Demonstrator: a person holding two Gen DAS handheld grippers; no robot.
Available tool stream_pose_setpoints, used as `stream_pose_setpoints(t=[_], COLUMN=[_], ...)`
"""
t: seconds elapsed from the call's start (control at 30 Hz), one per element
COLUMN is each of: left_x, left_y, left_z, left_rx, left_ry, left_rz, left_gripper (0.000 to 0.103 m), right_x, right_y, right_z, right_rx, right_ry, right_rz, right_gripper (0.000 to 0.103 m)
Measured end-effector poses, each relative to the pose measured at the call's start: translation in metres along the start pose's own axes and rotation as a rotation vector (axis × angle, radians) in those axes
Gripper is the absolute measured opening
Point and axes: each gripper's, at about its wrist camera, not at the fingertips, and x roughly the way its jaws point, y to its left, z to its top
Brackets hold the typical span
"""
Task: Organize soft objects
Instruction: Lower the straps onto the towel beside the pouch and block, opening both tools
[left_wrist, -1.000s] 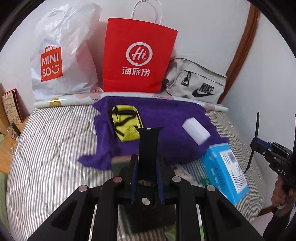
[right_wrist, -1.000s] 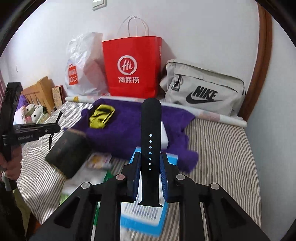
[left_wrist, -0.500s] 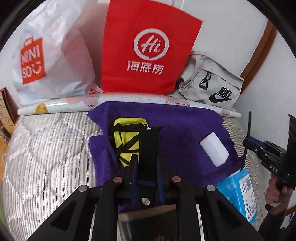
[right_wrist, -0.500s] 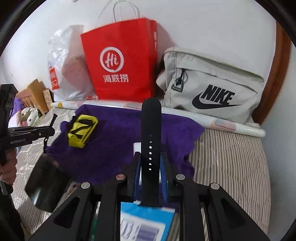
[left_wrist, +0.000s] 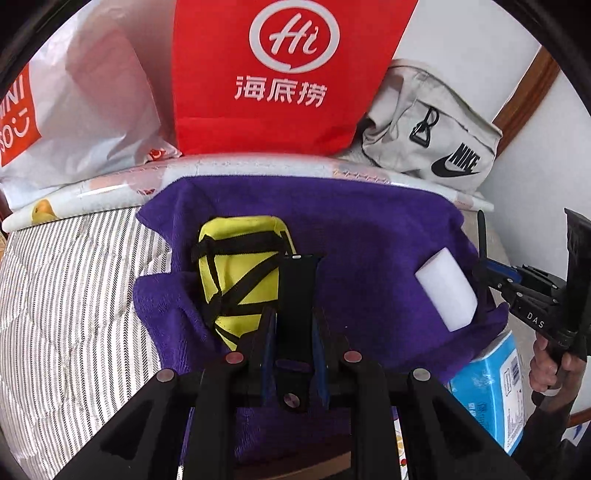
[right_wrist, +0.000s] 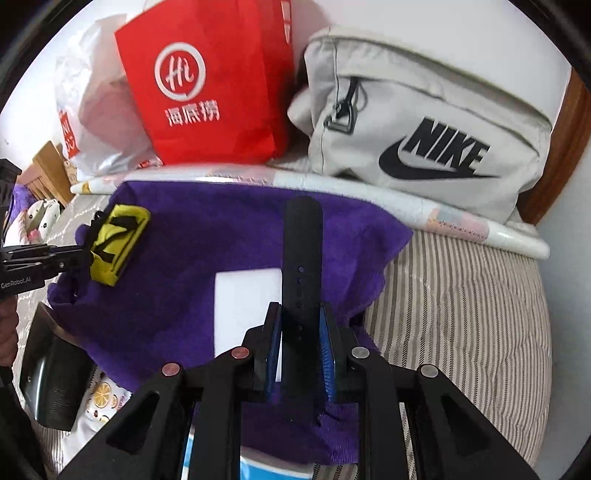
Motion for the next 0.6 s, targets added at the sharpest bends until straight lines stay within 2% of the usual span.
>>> stream_pose_setpoints(t=[0.37,0.47,0.5,0.53,0.6], left_x=[0.006,0.005,0.003,0.000,-0.007], left_y=[0.000,0.000,0.000,-0.001,-0.003], left_z=[0.002,0.002,0.001,0.000,-0.003], left_rx=[0.002,-0.012,-0.011,-0.006,0.006], left_ry=[0.024,0.043,0.040,0.031,0.012], left_rz=[-0.008,-0.029,-0.024,-0.009,0.010], left_gripper=[0.019,0.036,0.046,0.051,0.051], right_x=[0.014,0.009,0.007,0.003,-0.004], right_y=[-0.001,0.000,0.001,0.001,0.003], right_z=[-0.003,-0.004,-0.004,-0.004,-0.004], right_rx=[0.011,0.001,0.000,0.000,0.001], right_ry=[0.046,0.036,0.031,0.023,0.007], right_rz=[-0.013,-0.009,-0.002,0.007,0.012], right_gripper=[0.017,0.020,0.022,0.024,0.028])
